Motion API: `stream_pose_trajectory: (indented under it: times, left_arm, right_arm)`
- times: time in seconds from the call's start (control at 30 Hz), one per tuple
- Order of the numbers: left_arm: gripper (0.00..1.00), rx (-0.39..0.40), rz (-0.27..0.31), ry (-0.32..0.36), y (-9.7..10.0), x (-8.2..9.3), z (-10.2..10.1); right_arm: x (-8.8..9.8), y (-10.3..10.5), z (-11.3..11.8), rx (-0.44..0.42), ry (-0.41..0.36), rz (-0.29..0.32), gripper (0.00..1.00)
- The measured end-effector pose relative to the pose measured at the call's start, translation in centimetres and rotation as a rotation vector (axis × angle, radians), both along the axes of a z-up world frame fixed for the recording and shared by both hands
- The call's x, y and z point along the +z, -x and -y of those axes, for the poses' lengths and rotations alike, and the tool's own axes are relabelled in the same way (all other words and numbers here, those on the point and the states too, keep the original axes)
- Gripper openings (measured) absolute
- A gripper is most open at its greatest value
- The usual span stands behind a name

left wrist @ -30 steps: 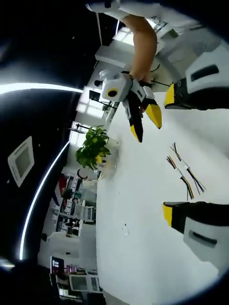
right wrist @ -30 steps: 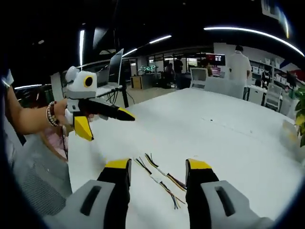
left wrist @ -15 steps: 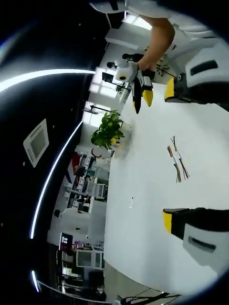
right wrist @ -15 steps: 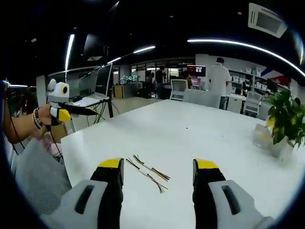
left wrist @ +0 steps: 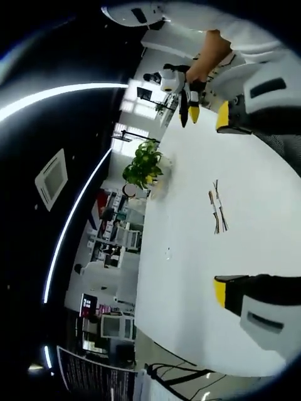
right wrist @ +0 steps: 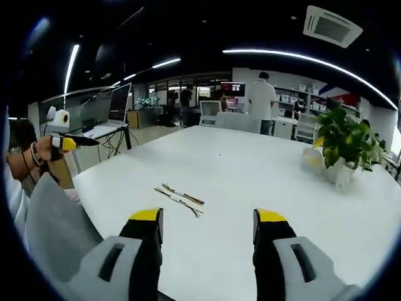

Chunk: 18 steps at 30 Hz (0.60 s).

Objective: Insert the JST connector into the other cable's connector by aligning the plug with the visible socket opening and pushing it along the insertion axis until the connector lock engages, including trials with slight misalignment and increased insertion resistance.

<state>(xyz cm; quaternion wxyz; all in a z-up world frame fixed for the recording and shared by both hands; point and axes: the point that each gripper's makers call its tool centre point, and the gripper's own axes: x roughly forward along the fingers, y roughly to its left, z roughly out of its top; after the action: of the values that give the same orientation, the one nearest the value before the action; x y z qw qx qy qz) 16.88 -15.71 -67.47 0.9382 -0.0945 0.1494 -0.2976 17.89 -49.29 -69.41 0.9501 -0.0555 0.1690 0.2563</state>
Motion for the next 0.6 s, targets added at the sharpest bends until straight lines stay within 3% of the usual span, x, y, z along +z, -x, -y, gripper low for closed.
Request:
stream_pose_trajectory:
  times: [0.27, 0.6]
  left_arm:
    - [0.92, 0.010, -0.045, -0.013, 2.1, -2.1, 0.6]
    - [0.91, 0.008, -0.120, 0.008, 3.1, -5.0, 1.5]
  right_arm:
    - [-1.6, 1.6, 2.3, -0.079, 0.000, -0.044, 0.55]
    - [-3.8, 2.3, 2.7, -0.098, -0.007, -0.103, 0.55]
